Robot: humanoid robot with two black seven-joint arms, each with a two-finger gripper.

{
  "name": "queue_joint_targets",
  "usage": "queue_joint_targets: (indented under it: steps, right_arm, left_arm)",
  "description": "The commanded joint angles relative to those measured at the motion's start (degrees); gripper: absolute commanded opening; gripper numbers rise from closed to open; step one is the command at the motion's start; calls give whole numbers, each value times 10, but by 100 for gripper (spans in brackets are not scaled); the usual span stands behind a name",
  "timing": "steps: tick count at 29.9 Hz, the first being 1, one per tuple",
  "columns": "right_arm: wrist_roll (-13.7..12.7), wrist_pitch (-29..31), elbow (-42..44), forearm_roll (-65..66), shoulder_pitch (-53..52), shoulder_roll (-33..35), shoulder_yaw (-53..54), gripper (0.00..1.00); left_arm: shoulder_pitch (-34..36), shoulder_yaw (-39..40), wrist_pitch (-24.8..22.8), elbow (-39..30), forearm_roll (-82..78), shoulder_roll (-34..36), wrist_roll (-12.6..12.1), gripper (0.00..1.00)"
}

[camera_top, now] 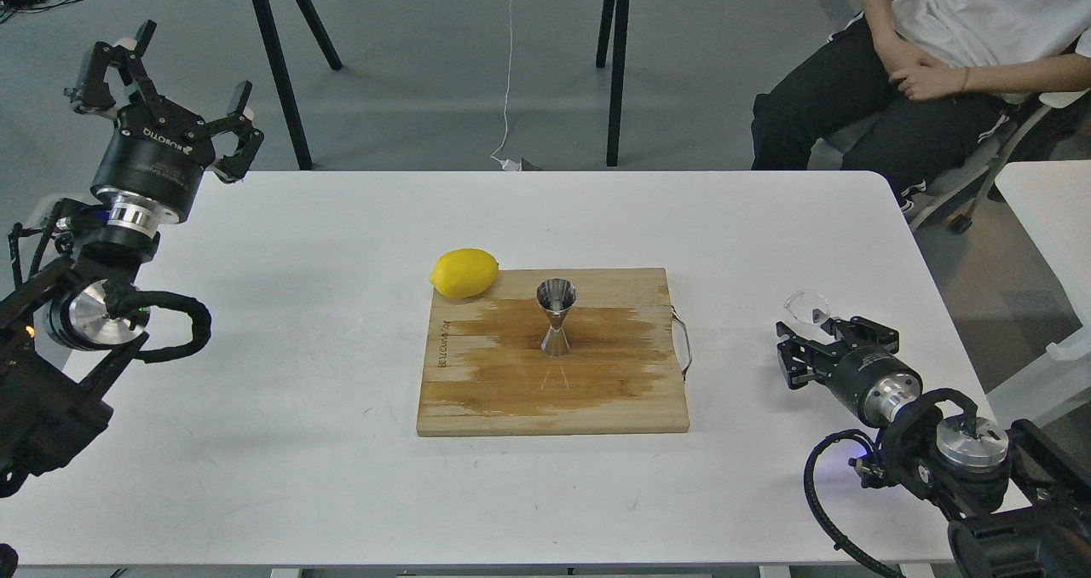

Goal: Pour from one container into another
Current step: 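Turn the cup upright and carry it back with the right gripper, then set the measuring cup down on the table and open the right gripper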

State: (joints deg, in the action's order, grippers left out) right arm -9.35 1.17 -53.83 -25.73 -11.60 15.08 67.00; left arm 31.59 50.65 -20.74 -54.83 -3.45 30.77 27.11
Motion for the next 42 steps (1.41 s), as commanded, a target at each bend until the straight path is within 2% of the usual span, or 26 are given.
queue_joint_targets:
  steps: [1, 8, 28, 30, 33, 36, 40, 42]
  right_arm:
    - [-1, 8, 21, 0, 0, -12, 2, 44]
    - [-1, 15, 42, 0, 0, -23, 2, 46]
    - [1, 15, 39, 0, 3, -22, 2, 68]
    - [1, 15, 39, 0, 3, -22, 2, 68]
    - [1, 16, 38, 0, 2, -22, 7, 58]
    - [1, 16, 36, 0, 2, -21, 9, 53]
    - [1, 16, 36, 0, 2, -21, 9, 54]
    - [1, 16, 36, 0, 2, -21, 9, 57]
  left_arm:
    - [-1, 0, 0, 0, 0, -2, 0, 100]
    - [-5, 0, 0, 1, 0, 0, 0, 100]
    - [-6, 0, 0, 1, -1, 2, 0, 100]
    - [-7, 0, 0, 1, -1, 2, 1, 100]
    - [-7, 1, 0, 1, -1, 3, 0, 100]
    - [-7, 1, 0, 1, -1, 3, 0, 100]
    - [-7, 1, 0, 1, -1, 3, 1, 100]
    - [-7, 1, 0, 1, -1, 3, 1, 100]
